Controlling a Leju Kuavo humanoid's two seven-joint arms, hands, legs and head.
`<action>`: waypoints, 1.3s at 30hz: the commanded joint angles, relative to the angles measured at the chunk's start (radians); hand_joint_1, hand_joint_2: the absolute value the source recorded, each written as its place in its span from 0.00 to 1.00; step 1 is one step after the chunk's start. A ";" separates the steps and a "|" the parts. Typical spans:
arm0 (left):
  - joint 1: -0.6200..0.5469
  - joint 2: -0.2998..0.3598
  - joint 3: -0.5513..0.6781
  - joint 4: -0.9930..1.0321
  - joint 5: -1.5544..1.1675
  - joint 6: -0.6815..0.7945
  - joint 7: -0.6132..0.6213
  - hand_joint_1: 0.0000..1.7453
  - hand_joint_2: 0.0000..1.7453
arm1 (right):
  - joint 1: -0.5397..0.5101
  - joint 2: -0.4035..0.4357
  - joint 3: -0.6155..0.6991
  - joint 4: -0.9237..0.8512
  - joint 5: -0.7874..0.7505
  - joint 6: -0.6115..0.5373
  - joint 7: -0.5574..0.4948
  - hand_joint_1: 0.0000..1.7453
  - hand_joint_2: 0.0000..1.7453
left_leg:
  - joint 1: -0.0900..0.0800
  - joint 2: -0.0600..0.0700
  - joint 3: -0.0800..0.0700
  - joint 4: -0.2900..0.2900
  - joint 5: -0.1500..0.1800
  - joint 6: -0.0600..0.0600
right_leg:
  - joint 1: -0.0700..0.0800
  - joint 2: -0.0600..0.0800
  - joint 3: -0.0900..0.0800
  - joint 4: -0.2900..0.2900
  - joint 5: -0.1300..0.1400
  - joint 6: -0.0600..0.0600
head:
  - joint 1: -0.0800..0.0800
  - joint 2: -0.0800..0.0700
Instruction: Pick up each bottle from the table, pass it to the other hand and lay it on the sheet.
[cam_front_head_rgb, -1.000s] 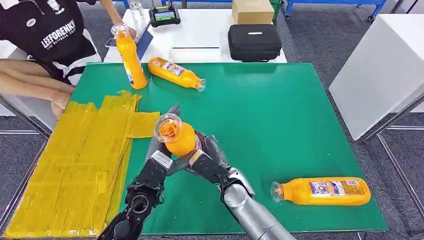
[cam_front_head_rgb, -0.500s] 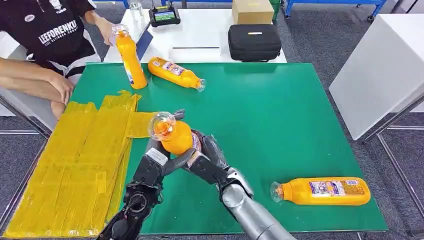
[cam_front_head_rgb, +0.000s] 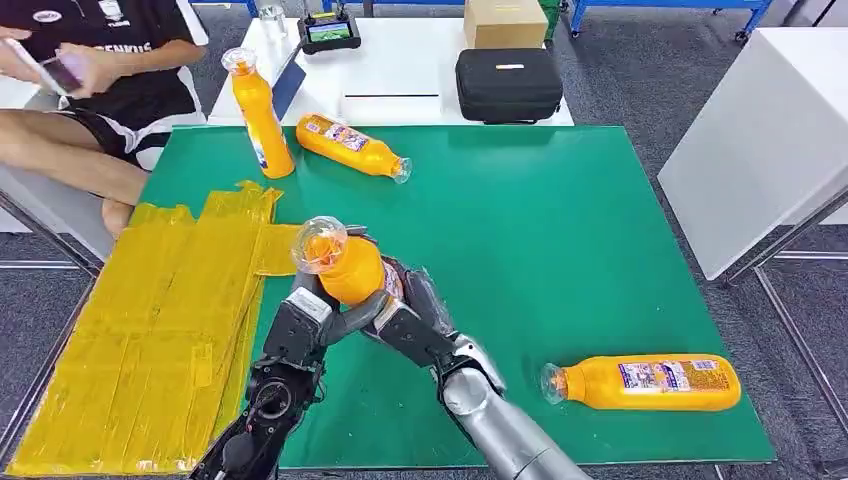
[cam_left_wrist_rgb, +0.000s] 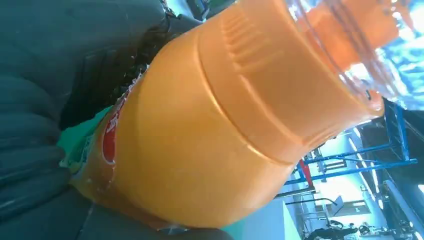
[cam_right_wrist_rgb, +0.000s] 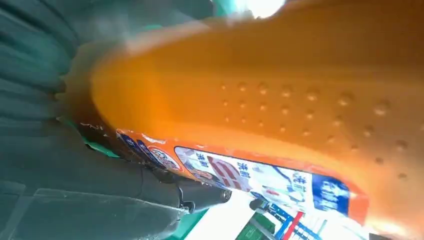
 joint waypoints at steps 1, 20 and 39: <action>0.006 0.014 -0.008 0.032 0.011 0.040 -0.021 1.00 1.00 | 0.066 -0.040 0.029 -0.100 -0.007 -0.027 -0.026 0.00 1.00 | 0.001 -0.001 0.003 -0.001 -0.002 -0.004 | 0.001 -0.002 0.004 -0.001 -0.002 -0.001 | 0.000 0.000; 0.032 -0.059 0.395 -0.069 -1.291 0.480 0.188 1.00 1.00 | 0.359 -0.232 -0.116 -0.722 0.088 -0.207 0.001 0.00 1.00 | 0.001 -0.001 -0.001 0.001 -0.001 -0.003 | 0.001 -0.003 0.000 0.000 -0.001 0.000 | 0.000 0.000; -0.449 0.320 -0.472 0.643 -1.357 0.388 1.114 1.00 1.00 | 0.451 -0.318 -0.232 -0.786 0.222 -0.339 0.037 0.00 1.00 | 0.002 -0.004 0.000 -0.001 0.002 -0.007 | 0.002 -0.006 0.001 -0.001 0.001 -0.004 | -0.001 0.000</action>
